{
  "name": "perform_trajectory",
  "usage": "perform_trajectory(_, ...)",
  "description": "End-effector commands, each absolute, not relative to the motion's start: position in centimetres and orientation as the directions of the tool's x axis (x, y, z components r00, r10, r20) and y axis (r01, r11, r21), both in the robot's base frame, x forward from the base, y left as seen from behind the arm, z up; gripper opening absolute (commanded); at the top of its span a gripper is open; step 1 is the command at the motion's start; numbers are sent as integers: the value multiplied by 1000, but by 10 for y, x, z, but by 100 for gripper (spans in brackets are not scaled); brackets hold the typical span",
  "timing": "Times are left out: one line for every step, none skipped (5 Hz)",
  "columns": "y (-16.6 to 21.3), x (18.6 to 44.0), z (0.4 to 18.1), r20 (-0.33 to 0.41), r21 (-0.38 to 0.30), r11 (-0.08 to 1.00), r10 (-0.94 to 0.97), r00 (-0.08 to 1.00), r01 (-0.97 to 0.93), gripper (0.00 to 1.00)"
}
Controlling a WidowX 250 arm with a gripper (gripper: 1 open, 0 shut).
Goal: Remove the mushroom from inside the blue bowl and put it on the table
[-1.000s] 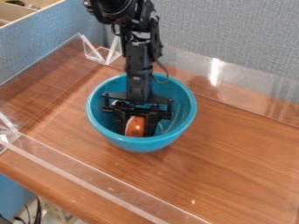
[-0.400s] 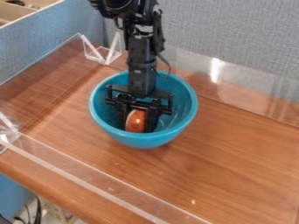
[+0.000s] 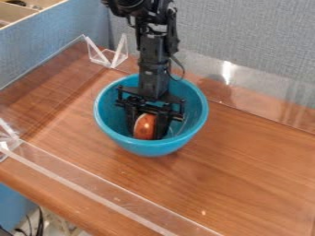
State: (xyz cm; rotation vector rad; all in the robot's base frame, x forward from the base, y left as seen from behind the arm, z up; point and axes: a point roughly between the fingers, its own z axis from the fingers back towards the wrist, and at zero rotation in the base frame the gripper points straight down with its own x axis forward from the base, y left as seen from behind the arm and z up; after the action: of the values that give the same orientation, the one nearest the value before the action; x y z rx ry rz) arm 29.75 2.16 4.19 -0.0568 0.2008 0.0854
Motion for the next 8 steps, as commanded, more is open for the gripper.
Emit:
perform_trajectory(18, 308, 75, -91, -40, 999, -24, 996, 21, 0)
perform_trajectory(9, 306, 97, -67, -28, 993, -112, 991, 111, 0)
perform_trajectory(-33, 302, 112, -65, -20, 955, -296, 953, 295, 0)
perform_trajectory(-71, 303, 96, -83, -30, 937, -349, 933, 348, 0)
perform_trajectory(-96, 303, 74, -106, -40, 925, -381, 918, 379, 0)
perform_trajectory(-107, 305, 50, -138, -51, 924, -381, 914, 378, 0)
perform_trajectory(-104, 304, 43, -144, -47, 938, -347, 927, 344, 0)
perform_trajectory(-98, 306, 35, -147, -43, 949, -314, 938, 311, 0)
